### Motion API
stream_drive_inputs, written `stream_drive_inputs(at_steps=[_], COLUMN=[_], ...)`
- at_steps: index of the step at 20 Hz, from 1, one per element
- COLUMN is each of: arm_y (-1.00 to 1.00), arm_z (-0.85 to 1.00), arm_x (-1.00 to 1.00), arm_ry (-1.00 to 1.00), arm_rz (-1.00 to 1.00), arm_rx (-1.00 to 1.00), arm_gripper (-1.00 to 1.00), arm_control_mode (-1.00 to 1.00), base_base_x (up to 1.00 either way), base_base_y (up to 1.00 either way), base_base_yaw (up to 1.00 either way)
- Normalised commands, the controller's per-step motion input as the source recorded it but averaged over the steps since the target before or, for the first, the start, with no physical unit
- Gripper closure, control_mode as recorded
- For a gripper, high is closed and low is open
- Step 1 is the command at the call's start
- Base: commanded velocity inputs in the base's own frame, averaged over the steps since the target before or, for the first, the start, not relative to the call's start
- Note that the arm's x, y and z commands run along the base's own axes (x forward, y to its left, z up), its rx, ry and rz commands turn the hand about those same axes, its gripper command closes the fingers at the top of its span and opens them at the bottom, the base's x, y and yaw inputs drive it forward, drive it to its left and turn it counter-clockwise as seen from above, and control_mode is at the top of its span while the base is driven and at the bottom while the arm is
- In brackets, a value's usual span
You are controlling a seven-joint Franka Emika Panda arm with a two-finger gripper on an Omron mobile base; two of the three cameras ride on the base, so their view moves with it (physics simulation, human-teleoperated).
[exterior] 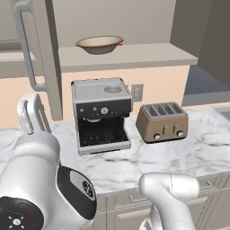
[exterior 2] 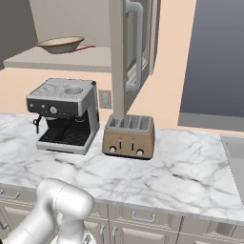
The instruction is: Pick the mug and place it in the sink. Pick the bowl and place it in the open cabinet and then close the cabinet.
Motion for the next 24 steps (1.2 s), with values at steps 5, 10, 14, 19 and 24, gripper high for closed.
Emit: stream_drive_inputs(at_steps=[5,10,14,19,24], arm_y=[0.37,0.17,0.06,0.12,0.23], arm_z=[0.00,0.00,0.00,0.01,0.00], arm_x=[0.30,0.37,0.12,0.12,0.31], arm_ry=[0.00,0.00,-0.13,-0.16,-0.07], arm_rz=[0.00,-0.01,-0.08,-0.11,-0.10], arm_rx=[0.00,0.00,0.00,-0.03,-0.02], arm_gripper=[-1.00,-1.00,-1.00,-1.00,-1.00], arm_control_mode=[-1.00,-1.00,-1.00,-1.00,-1.00], base_base_x=[0.00,0.00,0.00,0.00,0.00], base_base_y=[0.00,0.00,0.00,0.00,0.00], base_base_yaw=[0.00,0.00,0.00,0.00,0.00])
